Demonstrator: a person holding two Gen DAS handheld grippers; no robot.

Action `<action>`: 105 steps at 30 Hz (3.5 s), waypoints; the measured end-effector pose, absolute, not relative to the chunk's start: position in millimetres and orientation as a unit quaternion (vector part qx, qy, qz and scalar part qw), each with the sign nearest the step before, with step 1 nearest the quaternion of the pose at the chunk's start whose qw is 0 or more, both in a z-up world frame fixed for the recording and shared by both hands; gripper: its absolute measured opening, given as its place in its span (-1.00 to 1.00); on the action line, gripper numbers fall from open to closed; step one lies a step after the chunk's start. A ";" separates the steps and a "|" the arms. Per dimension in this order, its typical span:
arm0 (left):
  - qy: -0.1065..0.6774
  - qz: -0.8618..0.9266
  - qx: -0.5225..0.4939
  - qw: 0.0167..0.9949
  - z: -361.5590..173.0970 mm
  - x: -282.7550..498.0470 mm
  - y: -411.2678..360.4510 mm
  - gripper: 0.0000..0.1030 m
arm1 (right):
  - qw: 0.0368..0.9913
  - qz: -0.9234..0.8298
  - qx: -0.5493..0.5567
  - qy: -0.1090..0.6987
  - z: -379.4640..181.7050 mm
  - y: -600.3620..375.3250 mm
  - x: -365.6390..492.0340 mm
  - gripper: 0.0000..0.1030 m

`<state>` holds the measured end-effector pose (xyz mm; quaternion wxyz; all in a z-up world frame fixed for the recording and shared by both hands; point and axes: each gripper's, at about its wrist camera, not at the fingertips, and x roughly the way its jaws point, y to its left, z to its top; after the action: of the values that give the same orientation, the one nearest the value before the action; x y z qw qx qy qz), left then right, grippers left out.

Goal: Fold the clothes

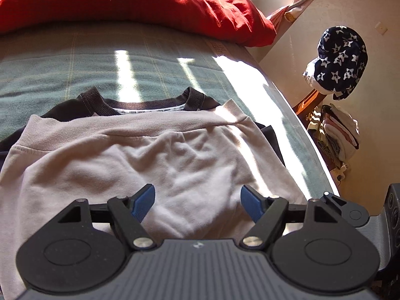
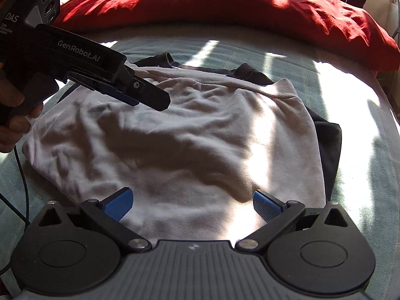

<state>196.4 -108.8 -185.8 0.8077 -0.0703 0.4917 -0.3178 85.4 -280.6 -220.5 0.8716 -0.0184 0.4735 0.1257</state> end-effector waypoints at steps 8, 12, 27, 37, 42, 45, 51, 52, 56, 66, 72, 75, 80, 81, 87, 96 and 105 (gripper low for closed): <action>0.492 -0.283 -0.042 0.822 -178.8 182.2 -80.2 0.48 | 0.895 0.086 -0.042 0.435 -212.4 -304.6 111.0 1.00; 0.478 -0.279 -0.028 0.832 -170.3 186.8 -89.4 0.48 | 0.908 0.053 -0.021 0.415 -215.3 -340.9 138.1 1.00; 0.480 -0.264 -0.062 0.834 -173.9 206.5 -100.2 0.48 | 0.878 0.119 0.093 0.453 -260.4 -392.6 226.7 1.00; 0.506 -0.238 -0.080 0.825 -175.6 202.8 -70.1 0.48 | 0.876 0.154 0.104 0.446 -203.3 -345.9 154.7 1.00; 0.533 -0.205 -0.091 0.816 -200.2 209.2 -49.4 0.45 | 0.863 0.191 0.099 0.458 -199.4 -296.5 131.0 1.00; 0.518 -0.201 -0.108 0.825 -194.1 210.0 -34.9 0.46 | 0.852 0.181 0.090 0.483 -204.2 -275.7 130.7 1.00; 0.498 -0.225 -0.118 0.829 -181.4 225.6 -30.5 0.47 | 0.843 0.159 0.099 0.504 -202.9 -258.3 132.7 1.00; 0.495 -0.231 -0.115 0.830 -182.7 228.1 -32.8 0.47 | 0.843 0.152 0.099 0.506 -202.3 -256.3 133.1 1.00; 0.484 -0.251 -0.120 0.830 -192.8 236.2 -39.1 0.47 | 0.843 0.145 0.103 0.508 -201.8 -249.5 133.5 1.00; 0.502 -0.259 -0.118 0.817 -198.4 241.7 -29.9 0.48 | 0.838 0.136 0.098 0.519 -202.9 -240.3 125.6 1.00; 0.508 -0.273 -0.135 0.806 -186.9 230.5 -14.8 0.52 | 0.838 0.135 0.084 0.521 -196.6 -232.0 122.2 1.00; 0.526 -0.276 -0.138 0.793 -201.5 224.2 -15.9 0.52 | 0.839 0.134 0.090 0.520 -193.1 -228.0 122.1 1.00; 0.523 -0.276 -0.141 0.794 -211.3 219.2 -8.8 0.52 | 0.835 0.133 0.088 0.527 -192.0 -217.5 123.1 1.00; 0.520 -0.276 -0.148 0.795 -207.5 219.8 -4.4 0.52 | 0.833 0.132 0.086 0.530 -191.9 -214.9 123.1 1.00; 0.490 -0.254 -0.157 0.819 -179.1 223.7 45.1 0.52 | 0.825 0.151 0.069 0.540 -187.6 -195.6 118.9 1.00; 0.529 -0.201 -0.265 0.781 -224.0 225.9 118.2 0.52 | 0.811 0.163 0.074 0.557 -186.7 -170.6 121.6 1.00; 0.534 -0.245 -0.319 0.744 -260.1 257.2 123.8 0.52 | 0.807 0.166 0.037 0.566 -184.2 -155.1 128.9 1.00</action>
<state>257.2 123.8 -260.1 0.7436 -0.3186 0.5342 -0.2454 128.9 -155.1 -184.2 0.8066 0.0367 0.5662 0.1660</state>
